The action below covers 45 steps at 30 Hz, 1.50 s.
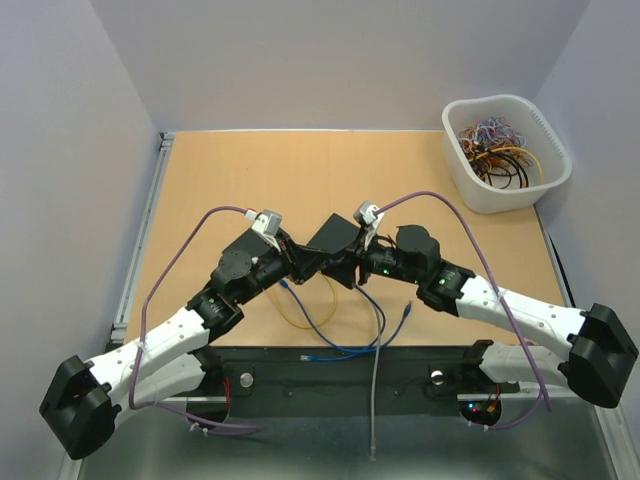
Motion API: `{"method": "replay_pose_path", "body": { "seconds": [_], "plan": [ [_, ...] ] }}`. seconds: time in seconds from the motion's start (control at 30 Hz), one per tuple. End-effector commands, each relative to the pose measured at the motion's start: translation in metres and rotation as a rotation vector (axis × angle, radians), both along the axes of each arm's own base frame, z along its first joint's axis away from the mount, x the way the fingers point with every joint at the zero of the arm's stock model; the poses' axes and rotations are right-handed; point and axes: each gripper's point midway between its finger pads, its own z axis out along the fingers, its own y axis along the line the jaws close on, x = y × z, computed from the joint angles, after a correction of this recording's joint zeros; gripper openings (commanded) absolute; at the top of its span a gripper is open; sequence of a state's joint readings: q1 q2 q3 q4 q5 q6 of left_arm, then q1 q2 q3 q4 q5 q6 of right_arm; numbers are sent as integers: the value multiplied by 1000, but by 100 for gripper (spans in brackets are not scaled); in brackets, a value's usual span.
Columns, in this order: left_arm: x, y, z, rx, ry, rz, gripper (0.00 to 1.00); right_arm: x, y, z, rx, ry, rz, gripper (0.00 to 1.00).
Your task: Insert the plug into the switch port
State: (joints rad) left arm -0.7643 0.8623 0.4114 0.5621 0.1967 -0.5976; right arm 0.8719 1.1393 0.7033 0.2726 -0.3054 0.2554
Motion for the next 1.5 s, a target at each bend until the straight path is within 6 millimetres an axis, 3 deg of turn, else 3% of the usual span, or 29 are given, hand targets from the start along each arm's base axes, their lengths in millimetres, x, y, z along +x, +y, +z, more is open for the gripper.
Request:
{"method": "replay_pose_path", "body": {
  "seconds": [0.0,0.17,0.47,0.63,0.8,0.83,0.9,0.93,0.97,1.1,1.3,1.47],
  "plan": [
    [-11,1,37,-83,-125,-46,0,-5,8,13,61,-27,40,53],
    [-14,0,34,-79,-121,-61,0,-2,10,22,85,-35,35,44],
    [-13,-1,26,-63,-104,-60,0,-5,6,37,131,-65,33,43],
    [-13,-2,26,-61,-104,-70,0,-5,6,37,136,-64,27,23],
    [-14,-5,26,-61,-99,-83,1,-3,8,35,136,-61,27,12],
    [-15,-5,26,-62,-97,-86,4,-3,8,34,135,-60,27,10],
    [-15,-5,28,-64,-102,-89,25,-3,9,33,131,-60,30,6],
    [-16,-5,29,-67,-103,-87,35,-4,9,32,131,-56,33,4],
    [-15,-4,30,-69,-107,-81,52,-5,9,32,133,-59,36,3],
    [-12,1,34,-78,-104,-45,73,-6,9,29,125,-61,42,0],
    [-3,9,45,-82,-101,23,76,-2,11,22,110,-51,38,0],
    [8,13,34,-46,-58,85,63,-2,12,19,102,-48,36,0]
  ]
}}
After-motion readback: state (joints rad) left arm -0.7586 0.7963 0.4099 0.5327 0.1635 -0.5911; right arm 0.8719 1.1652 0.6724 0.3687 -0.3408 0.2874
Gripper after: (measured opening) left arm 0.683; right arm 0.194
